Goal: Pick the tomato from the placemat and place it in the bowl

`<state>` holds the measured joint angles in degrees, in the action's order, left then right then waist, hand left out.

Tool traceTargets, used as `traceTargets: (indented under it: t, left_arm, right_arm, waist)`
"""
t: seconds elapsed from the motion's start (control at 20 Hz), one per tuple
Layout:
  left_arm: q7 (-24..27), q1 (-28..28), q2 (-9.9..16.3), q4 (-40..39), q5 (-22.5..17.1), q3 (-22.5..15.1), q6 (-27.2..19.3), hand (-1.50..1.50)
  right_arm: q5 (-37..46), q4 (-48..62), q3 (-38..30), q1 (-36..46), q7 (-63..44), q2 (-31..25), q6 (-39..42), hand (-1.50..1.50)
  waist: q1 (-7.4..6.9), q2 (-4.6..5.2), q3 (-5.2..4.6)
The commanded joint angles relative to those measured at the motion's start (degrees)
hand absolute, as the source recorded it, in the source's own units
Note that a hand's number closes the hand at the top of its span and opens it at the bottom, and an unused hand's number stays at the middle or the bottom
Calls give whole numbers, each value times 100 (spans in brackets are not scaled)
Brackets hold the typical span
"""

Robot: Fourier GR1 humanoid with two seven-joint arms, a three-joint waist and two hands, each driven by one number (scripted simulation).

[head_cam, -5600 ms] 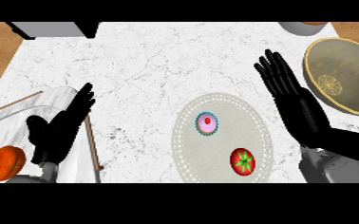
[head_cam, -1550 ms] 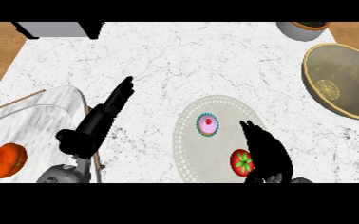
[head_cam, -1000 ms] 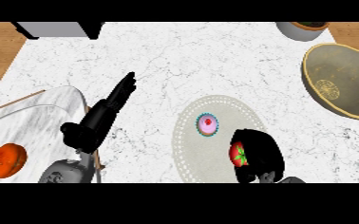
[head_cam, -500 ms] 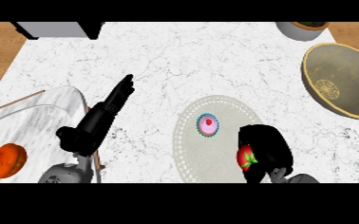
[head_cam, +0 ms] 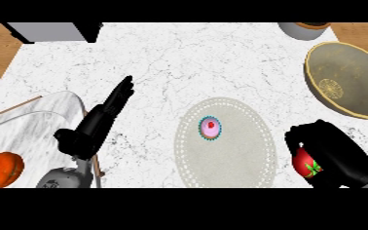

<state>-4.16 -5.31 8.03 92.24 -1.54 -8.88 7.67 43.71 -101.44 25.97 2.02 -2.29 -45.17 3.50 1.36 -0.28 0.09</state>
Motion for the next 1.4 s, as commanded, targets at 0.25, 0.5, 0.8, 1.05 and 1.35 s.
traceTargets:
  t: [0.25, 0.5, 0.8, 1.05, 1.35]
  left_arm:
    - [-144, 80, -115, 165, 36, -105, -41, 0]
    - [-270, -152, 8, 79, -173, 89, 202, 0]
    - [-362, -191, -7, 273, -74, 105, 234, 0]
    - [-135, -1, -317, 181, 373, -341, -8, 0]
    - [-75, -27, -376, 93, 262, -215, 69, 0]
  right_arm:
    - [-2203, -897, -2022, -256, 1060, -137, -549, 150]
    - [-3389, -654, -3020, -247, 916, -83, -59, 150]
    - [-2782, 1279, -3341, 579, 1703, -181, 157, 150]
    - [-1801, 2395, -3311, 1386, 1956, 82, -872, 150]
    - [-1140, 4345, -3147, 2462, 2757, 188, -1197, 150]
  waist:
    - [-6, -7, -6]
    - [-82, 19, -9]
    - [-203, 41, -5]
    - [-291, 56, -1]
    - [-301, 59, -4]
